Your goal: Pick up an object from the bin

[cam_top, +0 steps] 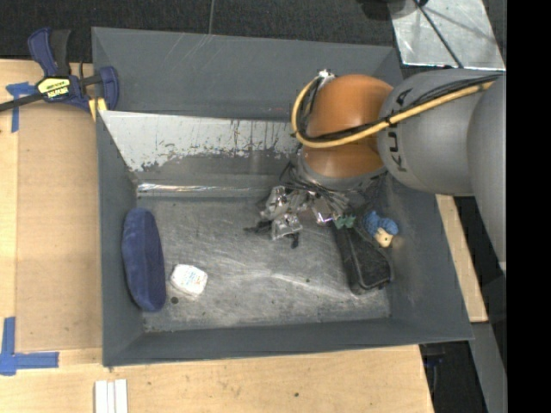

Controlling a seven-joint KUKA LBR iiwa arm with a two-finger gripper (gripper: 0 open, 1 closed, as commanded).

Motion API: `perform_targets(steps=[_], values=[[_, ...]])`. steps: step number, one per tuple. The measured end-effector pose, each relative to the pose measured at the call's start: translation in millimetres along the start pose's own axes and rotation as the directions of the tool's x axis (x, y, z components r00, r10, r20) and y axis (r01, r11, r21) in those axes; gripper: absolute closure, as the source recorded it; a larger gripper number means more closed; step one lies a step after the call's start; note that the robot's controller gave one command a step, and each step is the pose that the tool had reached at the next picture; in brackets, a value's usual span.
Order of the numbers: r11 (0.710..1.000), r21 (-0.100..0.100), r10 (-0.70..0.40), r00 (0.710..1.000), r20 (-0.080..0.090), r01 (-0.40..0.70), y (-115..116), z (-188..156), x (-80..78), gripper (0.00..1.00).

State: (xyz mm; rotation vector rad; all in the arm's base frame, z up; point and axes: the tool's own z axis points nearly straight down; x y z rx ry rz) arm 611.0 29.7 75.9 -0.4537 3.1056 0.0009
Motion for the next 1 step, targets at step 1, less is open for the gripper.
perform_targets(steps=[1], values=[[1.000, 0.005, -0.024, 1.000, 0.009, 0.024, -33.6, -128.1, 14.0, 1.00]])
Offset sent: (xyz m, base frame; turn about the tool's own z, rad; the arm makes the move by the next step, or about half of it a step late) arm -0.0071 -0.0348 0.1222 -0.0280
